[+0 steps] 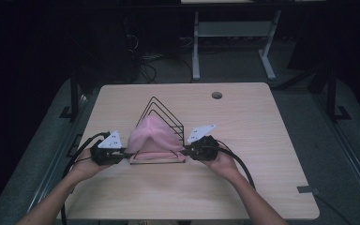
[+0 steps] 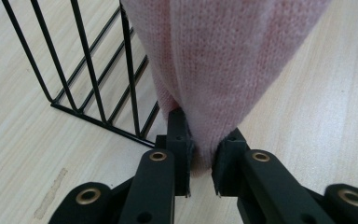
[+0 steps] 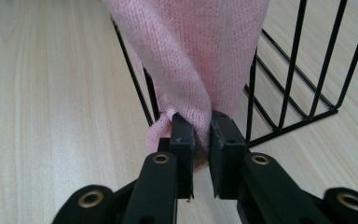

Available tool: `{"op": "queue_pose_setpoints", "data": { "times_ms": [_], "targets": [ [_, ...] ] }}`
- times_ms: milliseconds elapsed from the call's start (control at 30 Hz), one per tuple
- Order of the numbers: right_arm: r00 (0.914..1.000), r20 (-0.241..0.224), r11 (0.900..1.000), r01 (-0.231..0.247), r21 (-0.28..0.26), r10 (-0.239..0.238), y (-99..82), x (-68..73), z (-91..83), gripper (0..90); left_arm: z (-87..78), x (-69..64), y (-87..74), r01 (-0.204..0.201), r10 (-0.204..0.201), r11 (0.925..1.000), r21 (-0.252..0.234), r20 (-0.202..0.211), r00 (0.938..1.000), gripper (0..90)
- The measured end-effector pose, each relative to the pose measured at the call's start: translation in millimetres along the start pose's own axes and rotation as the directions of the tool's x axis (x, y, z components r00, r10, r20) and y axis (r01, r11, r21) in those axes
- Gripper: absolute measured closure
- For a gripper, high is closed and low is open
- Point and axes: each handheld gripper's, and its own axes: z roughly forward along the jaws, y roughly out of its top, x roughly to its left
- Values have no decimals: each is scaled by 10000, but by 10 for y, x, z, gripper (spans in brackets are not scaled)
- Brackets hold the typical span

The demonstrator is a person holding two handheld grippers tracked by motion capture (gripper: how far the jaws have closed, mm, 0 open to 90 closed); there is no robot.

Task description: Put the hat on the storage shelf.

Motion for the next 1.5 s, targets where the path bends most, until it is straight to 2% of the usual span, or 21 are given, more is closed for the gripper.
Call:
{"op": "queue_pose_setpoints", "data": {
  "times_ms": [67,200,300,367,600,767,933,967,1033,1067,1167,1267,1333,1400,1500],
  "targets": [
    [10000,30,9999,-75,-76,75,1,-11,-9,739,-13,0,1,86,-85,10000,-34,32,10000,756],
    [9990,-190,9991,-412,-48,412,-36,-51,-37,712,-52,-17,0,187,-186,9998,-106,160,9997,713],
    [9974,-292,9972,-663,-345,653,-60,-64,-82,708,-72,-30,8,189,-188,9997,-122,97,9998,682],
    [9974,-265,9965,-683,-484,671,-65,-68,-103,668,-76,-40,10,248,-248,9996,-112,69,9997,662],
    [9964,-358,9944,-793,-700,769,-74,-58,-183,630,-120,-55,9,363,-363,9993,-104,25,9993,551],
    [9969,-476,9932,-673,-951,630,-55,-39,-215,598,-147,-66,16,432,-431,9984,-365,21,9991,550],
    [9986,-380,9941,-397,-1007,360,2,-5,-153,564,-123,-58,34,389,-388,9988,-289,41,9992,594],
    [9988,-370,9941,-357,-1019,321,11,-5,-140,576,-125,-56,31,340,-338,9990,-278,81,9994,663],
    [9990,-329,9940,-320,-1050,287,34,7,-124,636,-123,-56,30,249,-248,9995,-213,79,9997,730],
    [9993,-280,9940,-265,-1058,236,46,12,-120,698,-122,-57,30,232,-230,9995,-191,98,9997,773],
    [9997,-223,9939,-88,-1096,64,65,18,-117,838,-106,-57,32,226,-225,9997,-62,121,9997,803],
    [9996,-270,9953,-84,-963,58,60,18,-121,873,-72,-63,31,223,-224,9997,84,102,9997,812],
    [9992,-349,9962,-200,-844,171,49,7,-123,882,-43,-69,28,203,-206,9994,282,101,9997,817],
    [9992,-359,9970,-190,-753,163,41,2,-119,883,-11,-76,29,40,-44,9990,438,99,9999,820],
    [9993,-359,9977,-138,-665,114,42,2,-111,883,25,-88,29,1,-7,9980,625,98,10000,823]
  ]
}}
